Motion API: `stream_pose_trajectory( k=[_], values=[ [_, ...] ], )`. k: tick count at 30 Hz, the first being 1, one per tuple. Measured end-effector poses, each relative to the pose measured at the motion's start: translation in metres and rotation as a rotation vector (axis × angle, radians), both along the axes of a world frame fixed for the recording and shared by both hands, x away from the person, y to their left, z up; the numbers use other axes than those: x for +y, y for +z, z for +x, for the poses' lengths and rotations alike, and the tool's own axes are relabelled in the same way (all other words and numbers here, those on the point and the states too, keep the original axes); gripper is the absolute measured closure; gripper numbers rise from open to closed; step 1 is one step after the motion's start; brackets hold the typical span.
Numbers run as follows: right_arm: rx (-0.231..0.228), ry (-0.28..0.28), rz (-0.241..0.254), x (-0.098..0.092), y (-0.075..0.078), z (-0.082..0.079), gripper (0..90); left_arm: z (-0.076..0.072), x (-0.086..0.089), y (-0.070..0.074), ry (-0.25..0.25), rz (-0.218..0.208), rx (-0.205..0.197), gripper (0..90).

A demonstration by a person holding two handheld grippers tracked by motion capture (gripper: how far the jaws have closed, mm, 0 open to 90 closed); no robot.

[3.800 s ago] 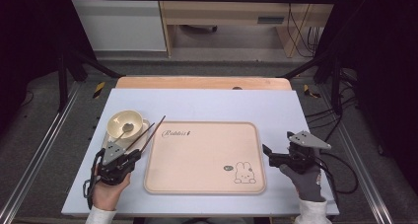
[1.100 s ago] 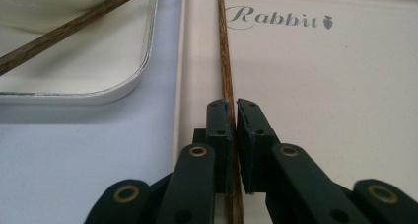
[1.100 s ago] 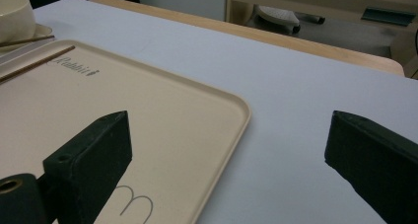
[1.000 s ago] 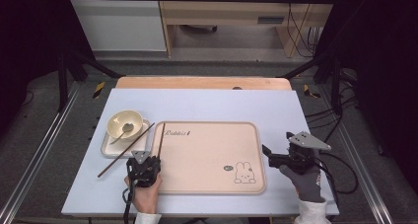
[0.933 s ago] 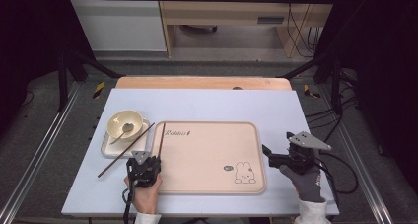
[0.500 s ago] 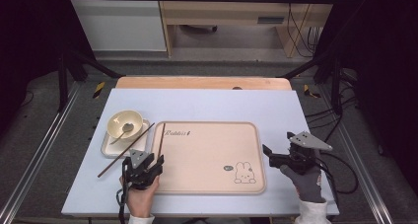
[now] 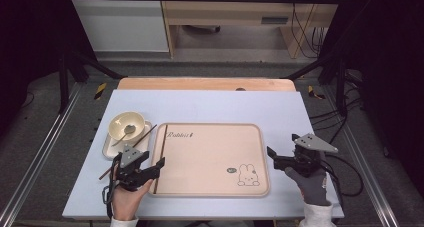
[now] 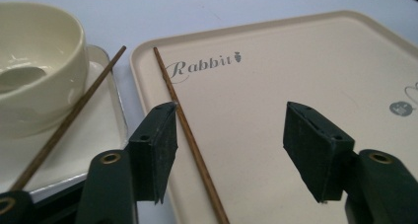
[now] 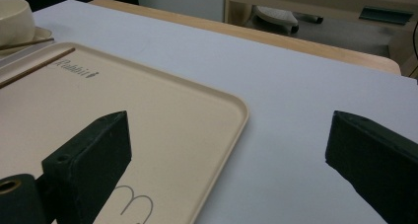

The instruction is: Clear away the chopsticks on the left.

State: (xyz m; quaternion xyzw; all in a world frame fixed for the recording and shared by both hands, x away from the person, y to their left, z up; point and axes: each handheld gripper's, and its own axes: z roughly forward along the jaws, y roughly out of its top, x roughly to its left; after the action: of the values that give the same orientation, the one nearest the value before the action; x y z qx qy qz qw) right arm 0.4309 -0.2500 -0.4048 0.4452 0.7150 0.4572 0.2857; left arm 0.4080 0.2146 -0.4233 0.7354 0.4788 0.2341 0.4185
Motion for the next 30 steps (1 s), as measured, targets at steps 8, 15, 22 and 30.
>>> stream_pose_trajectory(
  k=[8, 15, 22, 30],
  values=[
    [-0.002, -0.002, 0.006, -0.001, 0.001, -0.001, 3.9, 0.002, 0.013, 0.000, -0.101, 0.057, 0.019, 30.0],
    [0.007, -0.002, -0.010, 0.000, -0.001, 0.000, 3.9, 0.005, 0.029, -0.013, -0.094, 0.100, 0.039, 27.2],
    [0.017, 0.000, -0.020, 0.002, -0.002, 0.000, 3.9, 0.008, 0.055, -0.021, -0.055, 0.119, 0.053, 25.4],
    [0.025, 0.003, -0.027, 0.005, -0.004, 0.002, 4.2, 0.012, 0.080, -0.024, 0.032, 0.089, 0.068, 25.6]
  ],
)
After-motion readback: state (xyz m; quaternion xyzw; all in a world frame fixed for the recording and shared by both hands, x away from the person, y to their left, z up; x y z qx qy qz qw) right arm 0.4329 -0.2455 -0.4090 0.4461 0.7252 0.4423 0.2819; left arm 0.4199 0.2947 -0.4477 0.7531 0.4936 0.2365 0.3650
